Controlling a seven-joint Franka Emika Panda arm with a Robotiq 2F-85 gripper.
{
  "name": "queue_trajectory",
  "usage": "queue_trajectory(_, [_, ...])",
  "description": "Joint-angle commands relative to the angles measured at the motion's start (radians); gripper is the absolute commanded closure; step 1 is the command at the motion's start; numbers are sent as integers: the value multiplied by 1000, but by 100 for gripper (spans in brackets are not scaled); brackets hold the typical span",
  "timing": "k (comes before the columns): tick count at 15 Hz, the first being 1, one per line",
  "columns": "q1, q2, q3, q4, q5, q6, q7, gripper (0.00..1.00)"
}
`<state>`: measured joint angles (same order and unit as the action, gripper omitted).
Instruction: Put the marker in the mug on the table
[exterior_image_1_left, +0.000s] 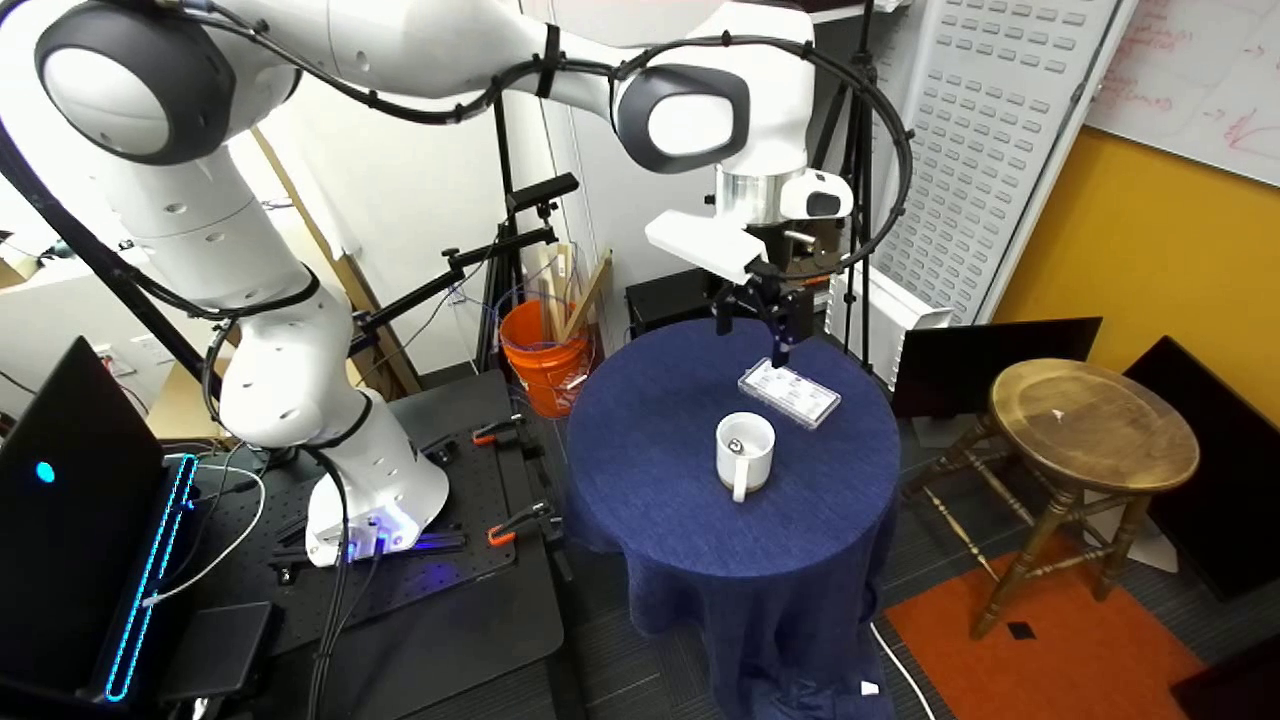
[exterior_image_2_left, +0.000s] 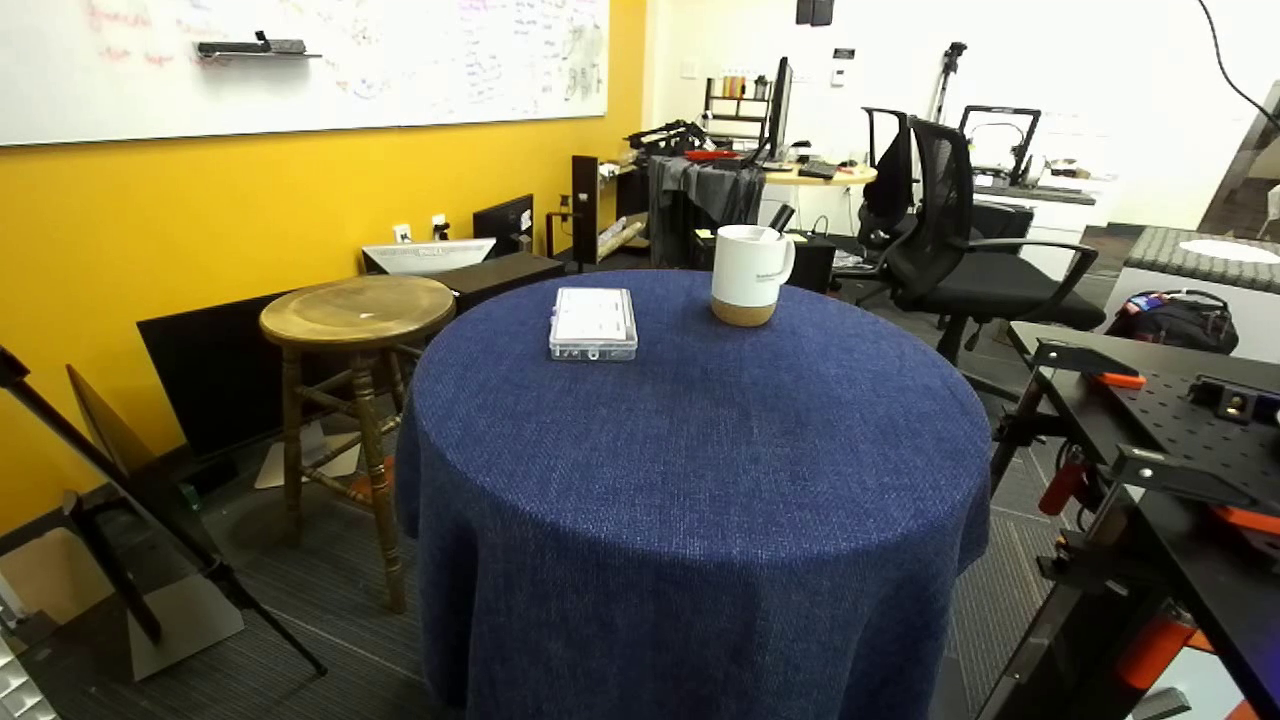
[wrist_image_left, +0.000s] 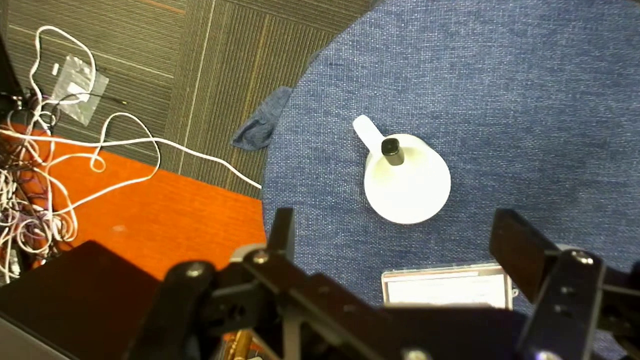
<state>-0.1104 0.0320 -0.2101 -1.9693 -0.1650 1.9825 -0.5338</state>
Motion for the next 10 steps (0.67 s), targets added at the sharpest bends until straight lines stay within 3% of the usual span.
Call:
queue_trajectory(1, [-32, 28, 17, -27, 17, 62, -50, 0])
queue_trajectory(10, [-32, 40, 30, -15, 13, 59, -38, 0])
